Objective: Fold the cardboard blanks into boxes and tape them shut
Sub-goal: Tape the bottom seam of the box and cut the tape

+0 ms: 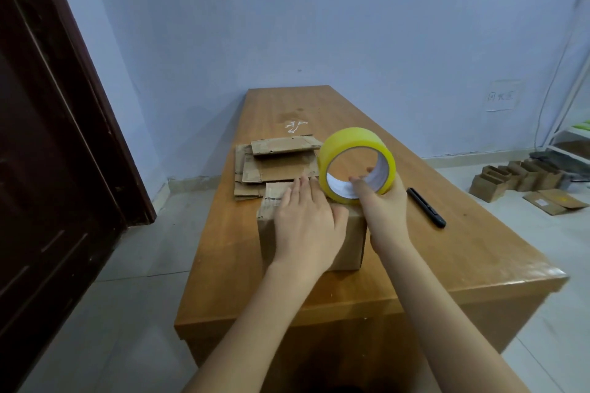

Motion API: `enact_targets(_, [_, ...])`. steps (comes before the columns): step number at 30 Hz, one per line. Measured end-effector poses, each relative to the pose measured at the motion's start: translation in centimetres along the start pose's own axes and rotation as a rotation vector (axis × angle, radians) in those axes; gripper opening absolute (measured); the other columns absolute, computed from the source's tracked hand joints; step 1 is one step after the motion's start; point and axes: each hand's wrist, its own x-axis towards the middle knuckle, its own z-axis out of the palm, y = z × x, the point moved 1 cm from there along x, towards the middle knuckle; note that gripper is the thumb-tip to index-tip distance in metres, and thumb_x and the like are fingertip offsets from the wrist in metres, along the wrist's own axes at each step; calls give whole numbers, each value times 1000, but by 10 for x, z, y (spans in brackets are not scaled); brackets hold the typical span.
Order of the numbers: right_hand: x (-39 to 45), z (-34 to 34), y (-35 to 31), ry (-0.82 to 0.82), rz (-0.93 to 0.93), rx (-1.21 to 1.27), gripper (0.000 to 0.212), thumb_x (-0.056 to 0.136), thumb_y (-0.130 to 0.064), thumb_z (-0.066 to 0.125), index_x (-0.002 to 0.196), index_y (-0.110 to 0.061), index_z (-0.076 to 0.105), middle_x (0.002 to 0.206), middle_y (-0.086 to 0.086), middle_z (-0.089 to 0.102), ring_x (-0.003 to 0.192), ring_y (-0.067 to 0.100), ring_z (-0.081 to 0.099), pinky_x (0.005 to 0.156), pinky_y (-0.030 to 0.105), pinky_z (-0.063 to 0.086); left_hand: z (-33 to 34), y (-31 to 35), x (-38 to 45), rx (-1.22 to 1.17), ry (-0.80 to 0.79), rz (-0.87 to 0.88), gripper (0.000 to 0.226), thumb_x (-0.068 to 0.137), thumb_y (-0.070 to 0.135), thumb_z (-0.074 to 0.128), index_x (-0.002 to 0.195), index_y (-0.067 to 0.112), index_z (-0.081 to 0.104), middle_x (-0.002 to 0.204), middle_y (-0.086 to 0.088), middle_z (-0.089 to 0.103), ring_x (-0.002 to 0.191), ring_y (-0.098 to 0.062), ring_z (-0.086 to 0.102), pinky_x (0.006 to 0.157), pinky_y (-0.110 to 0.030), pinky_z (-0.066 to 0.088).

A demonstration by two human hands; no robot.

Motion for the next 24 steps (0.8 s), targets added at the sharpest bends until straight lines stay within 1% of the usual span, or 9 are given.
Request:
enact_targets(3, [2,-1,-1,-32,-54,-93,15,86,-14,63,100,-8,61,91,8,67,83,19,64,72,34,51,5,-5,-4,21,51,-4,76,83,39,10,123,-4,58,131,-19,55,127,-26,49,109,-36,33])
enact_targets(6, [4,-2,0,0,-22,-42,12,89,-15,54,97,-7,60,97,12,67,88,24,62,76,39,51,11,-8,-4,10,131,8,58,85,33,29,111,-4,66,116,-21,64,113,-31,61,96,-42,46])
enact_targets(8, [5,-4,-1,61,60,104,7,90,-12,53,88,-12,60,88,6,66,87,22,62,78,37,49,13,-8,-6,6,160,26,56,87,33,31,116,-2,63,120,-21,62,116,-32,58,98,-43,46])
enact_targets(11, [6,-9,-5,115,189,344,20,94,-8,53,76,-17,57,66,-4,64,73,17,62,78,37,47,13,-8,-7,2,199,36,56,90,32,31,125,0,58,131,-20,55,126,-31,50,104,-44,40])
enact_targets(15, [9,-14,-5,26,217,372,9,97,-12,50,92,-13,57,77,4,64,81,22,61,72,35,50,17,-8,-7,19,288,74,56,93,31,29,136,0,46,144,-17,41,137,-28,35,111,-47,32])
enact_targets(18, [12,-16,-4,-9,194,312,10,97,-11,50,103,-8,57,79,6,65,82,23,62,68,33,52,18,-8,-7,2,288,87,53,93,31,30,128,0,56,131,-17,55,125,-27,51,104,-43,43])
enact_targets(20, [13,-14,-4,-9,176,286,6,96,-12,52,100,-12,56,83,8,66,84,24,63,73,36,53,17,-9,-6,6,262,86,52,91,30,30,115,0,66,117,-16,65,113,-26,61,97,-40,46])
enact_targets(22, [12,-13,-1,-16,155,252,7,94,-14,55,100,-16,57,92,8,66,92,26,63,81,40,53,16,-10,-5,36,256,100,53,89,30,30,108,0,69,111,-16,68,108,-26,64,97,-40,46])
enact_targets(24, [10,-11,1,-51,94,161,13,92,-14,59,104,-15,58,95,6,63,94,23,62,84,40,51,15,-10,-5,68,244,120,54,90,31,28,107,0,69,112,-16,67,112,-27,62,102,-42,41])
